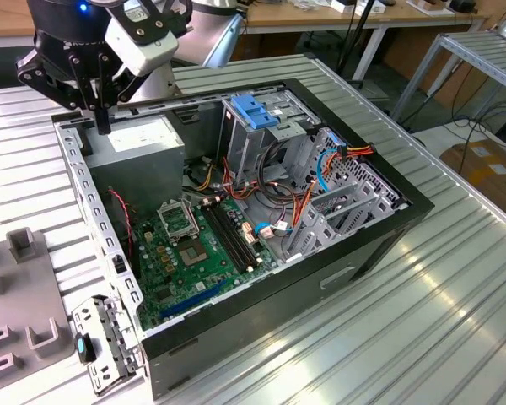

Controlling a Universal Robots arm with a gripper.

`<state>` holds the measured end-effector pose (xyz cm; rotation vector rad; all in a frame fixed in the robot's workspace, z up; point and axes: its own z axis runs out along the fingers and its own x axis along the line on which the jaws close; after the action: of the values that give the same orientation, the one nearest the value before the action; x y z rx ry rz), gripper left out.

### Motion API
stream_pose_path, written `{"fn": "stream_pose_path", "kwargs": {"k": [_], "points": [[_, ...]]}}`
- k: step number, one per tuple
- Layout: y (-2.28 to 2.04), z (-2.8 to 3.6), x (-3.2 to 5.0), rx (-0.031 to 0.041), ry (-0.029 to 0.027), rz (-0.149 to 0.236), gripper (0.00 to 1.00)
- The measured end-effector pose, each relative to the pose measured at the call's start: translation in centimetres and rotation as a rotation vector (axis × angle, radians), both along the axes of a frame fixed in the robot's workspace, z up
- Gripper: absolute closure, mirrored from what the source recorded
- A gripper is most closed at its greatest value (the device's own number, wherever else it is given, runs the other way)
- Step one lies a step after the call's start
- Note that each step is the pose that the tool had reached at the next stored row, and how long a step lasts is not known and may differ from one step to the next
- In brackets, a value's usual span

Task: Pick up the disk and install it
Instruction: 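Reach for the disk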

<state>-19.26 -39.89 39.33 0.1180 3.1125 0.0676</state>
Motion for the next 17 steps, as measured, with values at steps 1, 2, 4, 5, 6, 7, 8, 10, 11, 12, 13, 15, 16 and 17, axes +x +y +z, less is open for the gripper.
{"fn": "stream_pose_path", "kwargs": {"k": [1, 2, 4, 5, 6, 7, 8, 10, 11, 12, 13, 15, 16, 17], "points": [[0.0, 0.0, -0.07, 0.0, 0.0, 0.0, 0.89], [0.0, 0.0, -0.14, 0.0, 0.0, 0.0, 0.89], [0.0, 0.0, -0.28, 0.0001, 0.0, 0.0, 0.89], [0.0, 0.0, -0.34, 0.0, 0.0, 0.0, 0.89], [0.0, 0.0, -0.44, 0.0001, 0.0, 0.0, 0.89], [0.0, 0.0, -0.51, 0.0001, 0.0, 0.0, 0.89], [0.0, 0.0, -0.6, 0.0001, 0.0, 0.0, 0.89], [0.0, 0.0, -0.81, 0.0, 0.0, 0.0, 0.89], [0.0, 0.0, -0.88, 0.0001, -0.0001, 0.0, 0.89], [0.0, 0.0, -0.94, 0.0, 0.0, 0.0, 0.89], [0.0, 0.0, -1.05, 0.0, 0.0, 0.0, 0.89], [0.0, 0.0, -1.18, 0.0, 0.0, 0.0, 0.89], [0.0, 0.0, -1.24, 0.0, 0.0, 0.0, 0.89], [0.0, 0.0, -1.3, 0.0001, 0.0, 0.0, 0.89]]}}
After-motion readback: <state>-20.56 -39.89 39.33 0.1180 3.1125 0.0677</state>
